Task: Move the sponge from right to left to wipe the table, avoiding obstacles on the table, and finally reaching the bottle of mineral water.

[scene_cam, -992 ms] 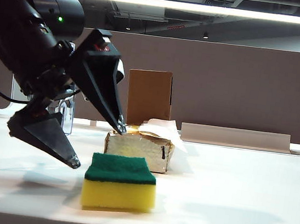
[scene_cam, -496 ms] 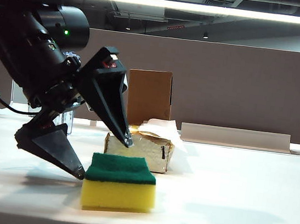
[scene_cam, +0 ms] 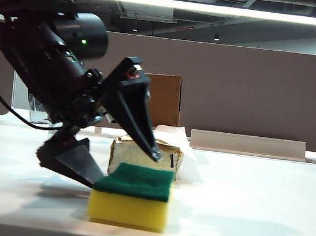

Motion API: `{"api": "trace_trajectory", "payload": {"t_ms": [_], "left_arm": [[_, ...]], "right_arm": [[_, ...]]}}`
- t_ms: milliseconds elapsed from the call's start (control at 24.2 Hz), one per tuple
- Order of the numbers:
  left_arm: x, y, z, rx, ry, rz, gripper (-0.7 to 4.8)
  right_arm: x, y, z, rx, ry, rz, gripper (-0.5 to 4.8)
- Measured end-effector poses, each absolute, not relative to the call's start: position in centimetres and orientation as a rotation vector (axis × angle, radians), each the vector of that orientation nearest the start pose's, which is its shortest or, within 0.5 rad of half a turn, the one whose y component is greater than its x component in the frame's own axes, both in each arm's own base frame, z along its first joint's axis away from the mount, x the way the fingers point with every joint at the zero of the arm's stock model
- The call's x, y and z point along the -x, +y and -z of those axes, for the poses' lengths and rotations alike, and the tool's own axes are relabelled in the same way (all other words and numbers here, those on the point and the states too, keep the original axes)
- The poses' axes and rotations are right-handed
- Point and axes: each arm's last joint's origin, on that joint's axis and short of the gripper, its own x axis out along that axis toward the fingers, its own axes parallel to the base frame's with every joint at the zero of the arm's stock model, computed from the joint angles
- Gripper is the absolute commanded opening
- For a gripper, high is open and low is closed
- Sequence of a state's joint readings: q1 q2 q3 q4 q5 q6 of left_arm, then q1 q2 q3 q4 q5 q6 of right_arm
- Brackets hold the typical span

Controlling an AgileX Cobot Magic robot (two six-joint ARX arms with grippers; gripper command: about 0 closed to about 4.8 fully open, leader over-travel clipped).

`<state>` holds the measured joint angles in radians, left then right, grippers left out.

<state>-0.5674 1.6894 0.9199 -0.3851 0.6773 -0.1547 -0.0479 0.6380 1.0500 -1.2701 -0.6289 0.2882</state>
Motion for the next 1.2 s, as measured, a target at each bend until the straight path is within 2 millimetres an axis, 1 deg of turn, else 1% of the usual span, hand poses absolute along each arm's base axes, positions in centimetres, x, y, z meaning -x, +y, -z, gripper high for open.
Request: {"api": "trace_trajectory", "payload": {"t_ms": [207, 248, 289, 331, 496, 578, 661, 744, 992, 1033, 1074, 1157, 1198], "left_arm": [[-24.7, -18.6, -15.4, 0.17, 1.307, 0.99, 4.79], [-24.7, -18.7, -15.4, 0.169, 1.306, 0.981, 4.31], [-24.7, -18.7, -15.4, 0.177, 1.309, 0.973, 4.02], [-24.7, -18.7, -15.4, 0.178, 1.31, 0.971, 3.88], [-24.8, -18.6, -15.2, 0.177, 1.316, 0.95, 3.85], [-24.7, -18.7, -15.3, 0.173, 1.313, 0.951, 3.59], [-24.8, -18.8, -15.1, 0.178, 1.321, 0.942, 3.1], [-24.8, -18.7, -15.0, 0.183, 1.326, 0.938, 2.79], [-24.8, -18.7, -14.8, 0.179, 1.337, 0.921, 2.69], [-24.8, -18.7, -14.8, 0.179, 1.337, 0.921, 2.41], [-24.8, -18.8, -14.8, 0.178, 1.336, 0.921, 1.83], [-24.8, -18.7, -14.7, 0.172, 1.343, 0.91, 1.02], [-24.6, -18.6, -14.3, 0.172, 1.376, 0.893, 0.95]], "right_arm": [[-6.9, 1.4, -34.5, -0.553, 0.899, -0.426, 2.61], [-6.9, 1.4, -34.5, -0.553, 0.899, -0.425, 2.61], [-6.9, 1.4, -34.5, -0.552, 0.899, -0.426, 2.61], [-6.9, 1.4, -34.5, -0.553, 0.899, -0.426, 2.61], [-6.9, 1.4, -34.5, -0.553, 0.899, -0.425, 2.6], [-6.9, 1.4, -34.5, -0.552, 0.899, -0.426, 2.61], [-6.9, 1.4, -34.5, -0.553, 0.899, -0.425, 2.6], [-6.9, 1.4, -34.5, -0.553, 0.9, -0.425, 2.61], [-6.9, 1.4, -34.5, -0.553, 0.899, -0.425, 2.6], [-6.9, 1.4, -34.5, -0.553, 0.899, -0.425, 2.6], [-6.9, 1.4, -34.5, -0.553, 0.9, -0.425, 2.6], [-6.9, 1.4, -34.5, -0.553, 0.899, -0.425, 2.6], [-6.9, 1.4, -34.5, -0.553, 0.9, -0.425, 2.6]]}}
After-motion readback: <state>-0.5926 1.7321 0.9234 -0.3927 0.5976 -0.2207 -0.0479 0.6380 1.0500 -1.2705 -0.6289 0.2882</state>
